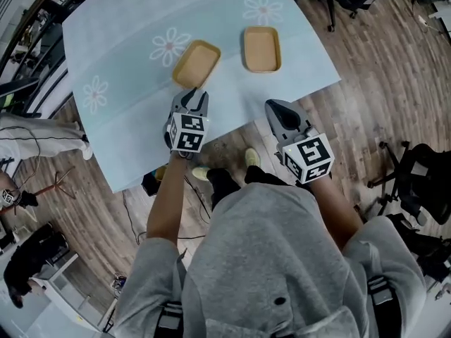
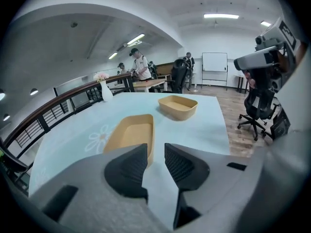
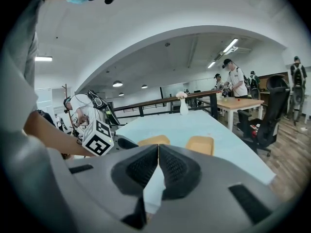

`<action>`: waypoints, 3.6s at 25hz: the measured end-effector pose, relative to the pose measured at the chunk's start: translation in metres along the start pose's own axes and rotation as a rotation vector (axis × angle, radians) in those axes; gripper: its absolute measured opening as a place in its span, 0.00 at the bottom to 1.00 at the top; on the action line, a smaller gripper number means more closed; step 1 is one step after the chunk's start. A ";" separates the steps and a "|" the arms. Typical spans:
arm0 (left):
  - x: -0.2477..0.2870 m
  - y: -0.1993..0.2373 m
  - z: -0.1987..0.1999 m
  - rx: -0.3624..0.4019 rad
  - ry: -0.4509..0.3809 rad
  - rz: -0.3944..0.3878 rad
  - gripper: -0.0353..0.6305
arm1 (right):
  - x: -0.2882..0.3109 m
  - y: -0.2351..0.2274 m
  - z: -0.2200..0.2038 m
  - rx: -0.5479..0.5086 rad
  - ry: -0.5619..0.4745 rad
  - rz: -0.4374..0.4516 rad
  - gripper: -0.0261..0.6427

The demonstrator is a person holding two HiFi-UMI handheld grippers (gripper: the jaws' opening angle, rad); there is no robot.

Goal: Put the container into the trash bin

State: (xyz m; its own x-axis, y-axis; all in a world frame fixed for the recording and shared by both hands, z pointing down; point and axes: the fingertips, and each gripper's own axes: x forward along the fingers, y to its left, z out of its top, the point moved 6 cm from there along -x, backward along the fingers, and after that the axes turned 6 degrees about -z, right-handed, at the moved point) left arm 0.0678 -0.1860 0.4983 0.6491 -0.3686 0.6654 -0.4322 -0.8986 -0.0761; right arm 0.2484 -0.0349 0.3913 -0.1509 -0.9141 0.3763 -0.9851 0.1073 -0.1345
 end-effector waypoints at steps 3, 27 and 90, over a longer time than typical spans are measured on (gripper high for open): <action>0.015 0.004 -0.006 -0.004 0.046 -0.007 0.22 | -0.004 -0.007 -0.003 0.006 0.011 -0.023 0.08; -0.057 0.033 -0.024 -0.072 0.098 0.244 0.10 | 0.011 0.017 0.015 -0.051 -0.031 0.113 0.08; -0.313 0.016 -0.414 -1.042 0.067 0.686 0.13 | 0.123 0.378 -0.026 -0.423 0.208 0.706 0.08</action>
State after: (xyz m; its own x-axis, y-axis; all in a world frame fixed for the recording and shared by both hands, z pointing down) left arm -0.4011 0.0137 0.5966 0.0742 -0.6455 0.7601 -0.9782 0.1012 0.1814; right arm -0.1443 -0.0968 0.4104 -0.7135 -0.4915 0.4993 -0.5957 0.8007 -0.0630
